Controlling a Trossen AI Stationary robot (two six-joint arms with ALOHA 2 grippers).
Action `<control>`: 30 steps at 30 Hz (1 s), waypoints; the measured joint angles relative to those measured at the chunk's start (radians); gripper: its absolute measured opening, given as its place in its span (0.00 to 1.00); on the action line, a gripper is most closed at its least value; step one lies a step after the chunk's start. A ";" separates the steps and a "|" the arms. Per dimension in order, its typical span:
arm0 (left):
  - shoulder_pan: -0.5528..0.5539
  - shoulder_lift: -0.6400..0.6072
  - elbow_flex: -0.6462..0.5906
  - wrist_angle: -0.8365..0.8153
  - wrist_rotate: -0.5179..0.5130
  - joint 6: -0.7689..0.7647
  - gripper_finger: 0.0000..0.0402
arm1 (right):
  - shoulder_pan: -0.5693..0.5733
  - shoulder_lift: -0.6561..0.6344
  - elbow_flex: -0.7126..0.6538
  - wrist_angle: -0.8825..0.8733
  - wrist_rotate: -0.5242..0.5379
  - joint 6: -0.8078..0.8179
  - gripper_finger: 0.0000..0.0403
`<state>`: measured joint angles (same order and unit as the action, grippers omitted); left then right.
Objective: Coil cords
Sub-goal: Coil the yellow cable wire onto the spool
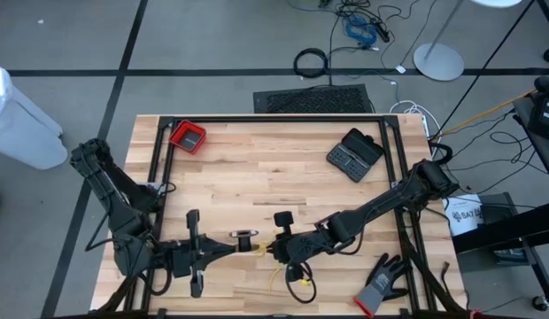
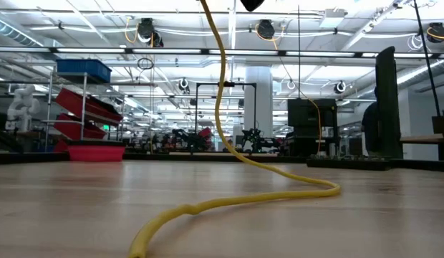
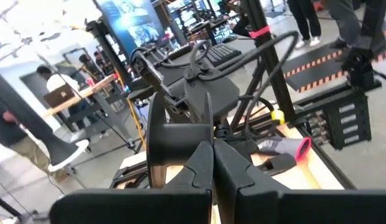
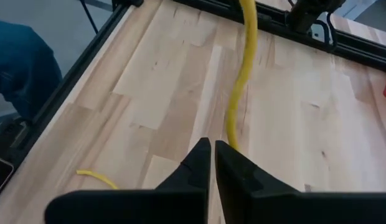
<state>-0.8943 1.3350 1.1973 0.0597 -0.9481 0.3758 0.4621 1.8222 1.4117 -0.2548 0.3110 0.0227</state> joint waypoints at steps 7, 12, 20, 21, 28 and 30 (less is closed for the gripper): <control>-0.044 -0.001 0.000 -0.098 0.054 0.116 0.00 | 0.036 -0.104 0.000 -0.013 0.026 0.044 0.04; -0.050 -0.001 0.000 -0.151 0.107 0.135 0.00 | 0.109 -0.152 0.000 0.068 0.168 -0.052 0.10; 0.002 0.031 0.000 -0.125 0.193 0.130 0.00 | 0.207 -0.145 0.000 0.375 0.344 -0.359 0.26; 0.010 0.037 0.000 -0.120 0.204 0.130 0.00 | 0.212 -0.145 0.000 0.400 0.351 -0.368 0.28; 0.054 0.071 0.000 -0.117 0.245 0.135 0.00 | 0.221 -0.145 0.000 0.445 0.368 -0.379 0.37; 0.060 0.075 0.000 -0.106 0.265 0.135 0.00 | 0.221 -0.144 0.000 0.442 0.393 -0.382 0.39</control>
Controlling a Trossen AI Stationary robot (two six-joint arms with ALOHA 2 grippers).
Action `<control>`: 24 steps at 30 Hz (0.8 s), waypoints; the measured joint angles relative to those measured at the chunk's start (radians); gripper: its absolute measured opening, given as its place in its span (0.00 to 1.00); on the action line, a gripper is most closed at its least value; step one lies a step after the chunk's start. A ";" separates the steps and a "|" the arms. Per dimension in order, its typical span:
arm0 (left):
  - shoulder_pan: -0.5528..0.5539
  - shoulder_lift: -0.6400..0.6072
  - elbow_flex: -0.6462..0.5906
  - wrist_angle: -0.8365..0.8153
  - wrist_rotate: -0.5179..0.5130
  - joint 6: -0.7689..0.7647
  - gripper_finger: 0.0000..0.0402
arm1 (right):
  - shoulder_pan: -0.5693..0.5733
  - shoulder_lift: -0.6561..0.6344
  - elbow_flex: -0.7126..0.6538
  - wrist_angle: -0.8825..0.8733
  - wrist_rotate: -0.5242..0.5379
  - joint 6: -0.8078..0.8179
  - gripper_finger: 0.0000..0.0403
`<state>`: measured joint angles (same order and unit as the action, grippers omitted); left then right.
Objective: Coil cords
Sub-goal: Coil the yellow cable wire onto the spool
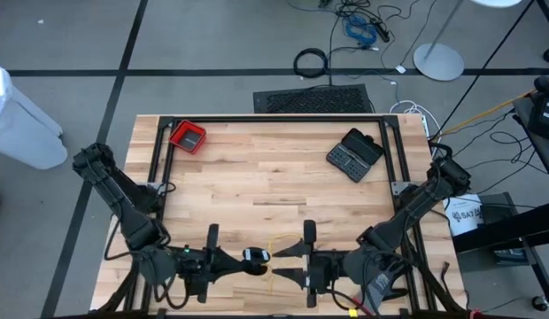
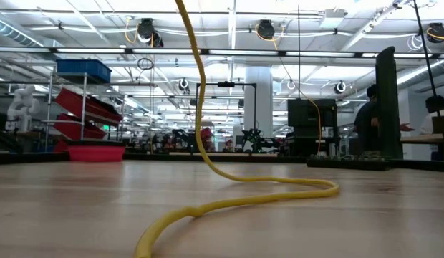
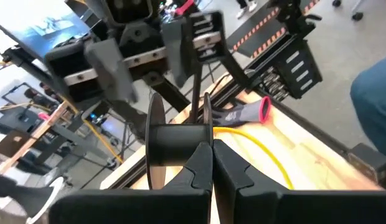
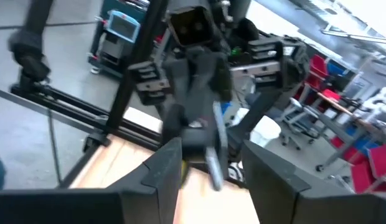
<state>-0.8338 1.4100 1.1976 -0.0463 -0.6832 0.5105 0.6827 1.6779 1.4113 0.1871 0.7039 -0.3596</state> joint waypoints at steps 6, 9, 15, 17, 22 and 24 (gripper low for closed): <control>0.018 0.006 0.000 0.048 0.071 -0.005 0.00 | -0.002 0.000 0.000 -0.013 0.005 -0.011 0.38; 0.023 0.007 0.000 0.045 0.079 -0.007 0.00 | -0.002 0.000 0.000 -0.013 0.004 -0.011 0.36; 0.028 0.011 0.000 0.107 0.066 -0.008 0.00 | -0.003 0.000 0.000 -0.013 0.003 -0.011 0.33; 0.036 0.011 0.000 0.125 0.063 -0.031 0.00 | -0.005 0.000 0.000 -0.013 0.002 -0.013 0.33; 0.053 0.011 0.000 0.120 0.061 -0.061 0.00 | -0.009 0.000 0.000 -0.006 0.002 -0.012 0.32; 0.060 0.018 0.000 0.124 0.060 -0.074 0.00 | -0.014 0.000 0.000 -0.004 0.002 -0.005 0.31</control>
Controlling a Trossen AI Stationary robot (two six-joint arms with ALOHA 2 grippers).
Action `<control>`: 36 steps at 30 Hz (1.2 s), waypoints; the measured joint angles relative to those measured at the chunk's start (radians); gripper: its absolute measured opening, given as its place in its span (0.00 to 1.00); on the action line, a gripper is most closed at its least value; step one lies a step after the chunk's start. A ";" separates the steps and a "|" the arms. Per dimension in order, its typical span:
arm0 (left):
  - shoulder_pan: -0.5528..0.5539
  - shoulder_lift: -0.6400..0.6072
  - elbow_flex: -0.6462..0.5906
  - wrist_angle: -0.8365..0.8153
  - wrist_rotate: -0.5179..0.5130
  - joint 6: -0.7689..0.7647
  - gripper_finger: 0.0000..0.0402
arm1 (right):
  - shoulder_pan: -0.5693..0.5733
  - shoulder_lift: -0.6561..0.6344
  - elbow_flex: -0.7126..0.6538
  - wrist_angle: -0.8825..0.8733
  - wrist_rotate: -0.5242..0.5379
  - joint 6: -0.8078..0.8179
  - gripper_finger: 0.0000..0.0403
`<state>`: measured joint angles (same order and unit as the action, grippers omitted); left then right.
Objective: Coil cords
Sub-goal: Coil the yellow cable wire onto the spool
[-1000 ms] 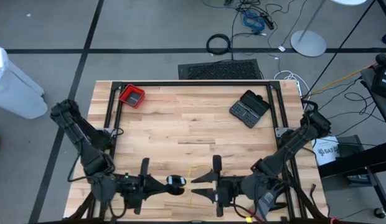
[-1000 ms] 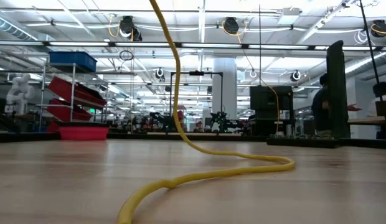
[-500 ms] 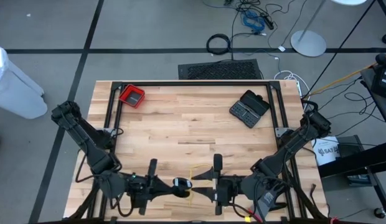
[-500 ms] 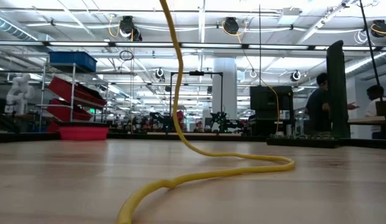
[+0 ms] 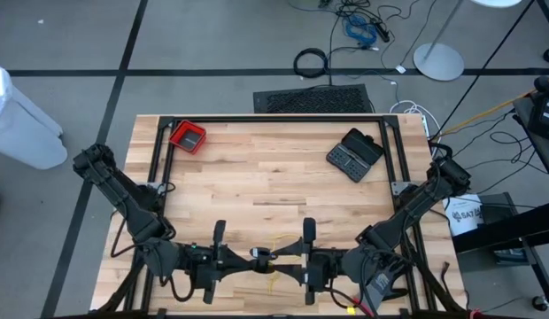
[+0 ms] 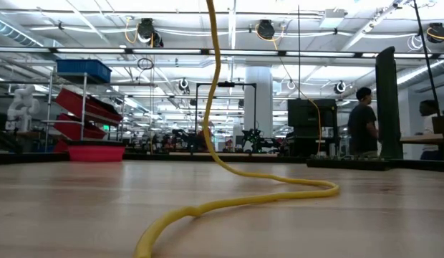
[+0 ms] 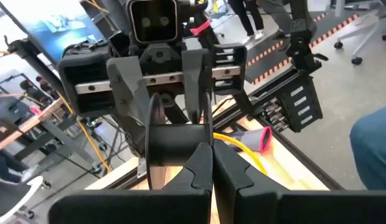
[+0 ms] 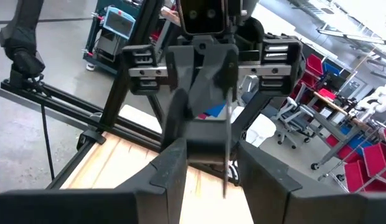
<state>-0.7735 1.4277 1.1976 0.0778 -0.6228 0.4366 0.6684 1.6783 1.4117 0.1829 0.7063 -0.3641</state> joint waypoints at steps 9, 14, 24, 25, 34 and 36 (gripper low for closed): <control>0.023 0.024 0.000 -0.004 -0.001 -0.012 0.00 | -0.014 0.000 0.000 0.000 0.001 0.023 0.14; 0.023 0.024 0.000 -0.004 -0.002 -0.012 0.00 | -0.013 0.000 0.001 -0.012 0.003 0.021 0.01; 0.023 0.024 0.000 0.003 -0.013 -0.013 0.08 | -0.012 0.000 0.002 -0.043 0.095 0.033 0.00; 0.022 0.024 0.000 0.010 -0.027 -0.013 0.10 | -0.009 0.001 0.002 -0.043 0.107 0.032 0.00; 0.013 0.024 0.000 0.025 -0.103 -0.038 0.36 | 0.020 -0.021 0.001 -0.037 0.248 0.020 0.00; 0.007 0.024 0.000 0.027 -0.164 -0.038 0.42 | 0.033 -0.041 0.001 -0.033 0.284 0.023 0.00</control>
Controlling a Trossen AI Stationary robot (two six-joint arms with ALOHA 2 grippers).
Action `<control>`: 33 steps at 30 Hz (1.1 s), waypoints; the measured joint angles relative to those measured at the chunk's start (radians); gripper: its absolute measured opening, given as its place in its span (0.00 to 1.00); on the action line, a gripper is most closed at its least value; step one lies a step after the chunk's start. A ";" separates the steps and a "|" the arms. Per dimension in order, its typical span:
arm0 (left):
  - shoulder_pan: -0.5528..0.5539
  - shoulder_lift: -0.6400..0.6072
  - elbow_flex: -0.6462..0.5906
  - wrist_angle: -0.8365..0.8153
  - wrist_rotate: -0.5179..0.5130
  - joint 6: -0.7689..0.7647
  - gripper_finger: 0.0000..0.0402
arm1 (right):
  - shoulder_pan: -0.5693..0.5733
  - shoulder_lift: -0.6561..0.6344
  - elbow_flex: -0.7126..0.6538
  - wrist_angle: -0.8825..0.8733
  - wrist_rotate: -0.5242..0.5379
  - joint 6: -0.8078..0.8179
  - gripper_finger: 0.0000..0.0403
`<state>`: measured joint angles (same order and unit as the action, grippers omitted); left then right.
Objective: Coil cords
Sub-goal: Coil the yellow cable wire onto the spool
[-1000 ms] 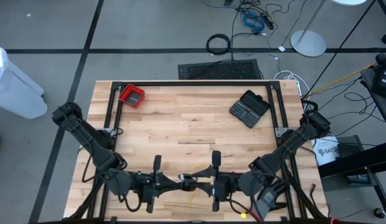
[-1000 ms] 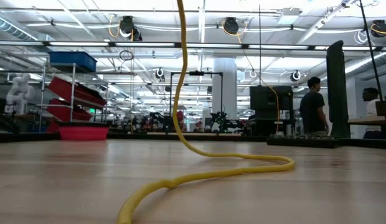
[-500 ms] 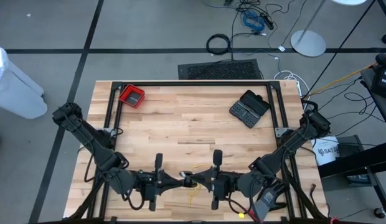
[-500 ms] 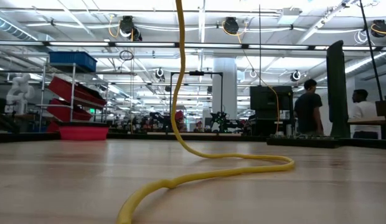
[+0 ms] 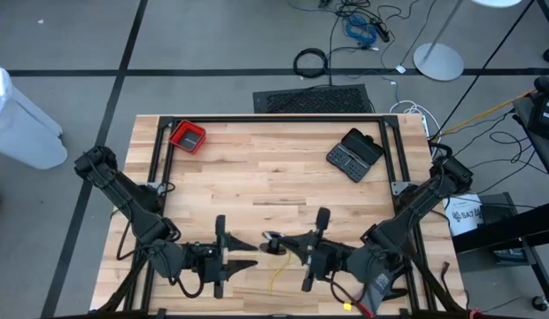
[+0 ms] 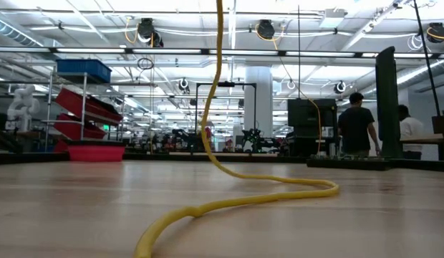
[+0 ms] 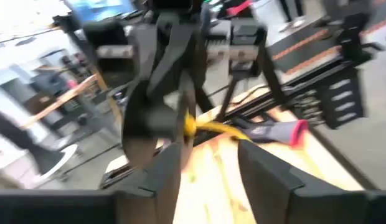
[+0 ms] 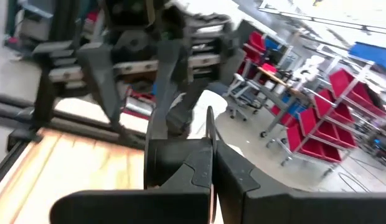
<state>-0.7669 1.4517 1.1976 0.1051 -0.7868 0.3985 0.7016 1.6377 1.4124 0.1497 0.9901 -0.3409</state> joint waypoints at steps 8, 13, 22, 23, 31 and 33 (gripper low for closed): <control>-0.005 0.000 0.000 0.073 -0.032 -0.003 0.53 | 0.074 -0.085 0.000 0.002 0.172 -0.008 0.00; 0.026 0.025 0.000 0.074 0.109 -0.051 0.53 | 0.100 -0.102 0.000 0.000 0.196 -0.020 0.00; 0.104 0.176 0.000 0.175 0.270 -0.007 0.53 | 0.101 -0.104 0.000 0.000 0.196 -0.037 0.00; 0.110 0.191 0.000 0.180 0.272 0.008 0.53 | 0.104 -0.104 0.000 0.000 0.196 -0.040 0.00; 0.169 0.277 0.000 0.206 0.266 0.005 0.53 | 0.150 -0.129 -0.001 -0.004 0.196 -0.071 0.00; 0.181 0.298 0.000 0.211 0.284 -0.015 0.53 | 0.165 -0.141 -0.001 -0.005 0.196 -0.071 0.00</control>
<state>-0.5863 1.7493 1.1976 0.3160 -0.5032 0.3835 0.8668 1.4969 1.4110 0.1452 1.1865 -0.4118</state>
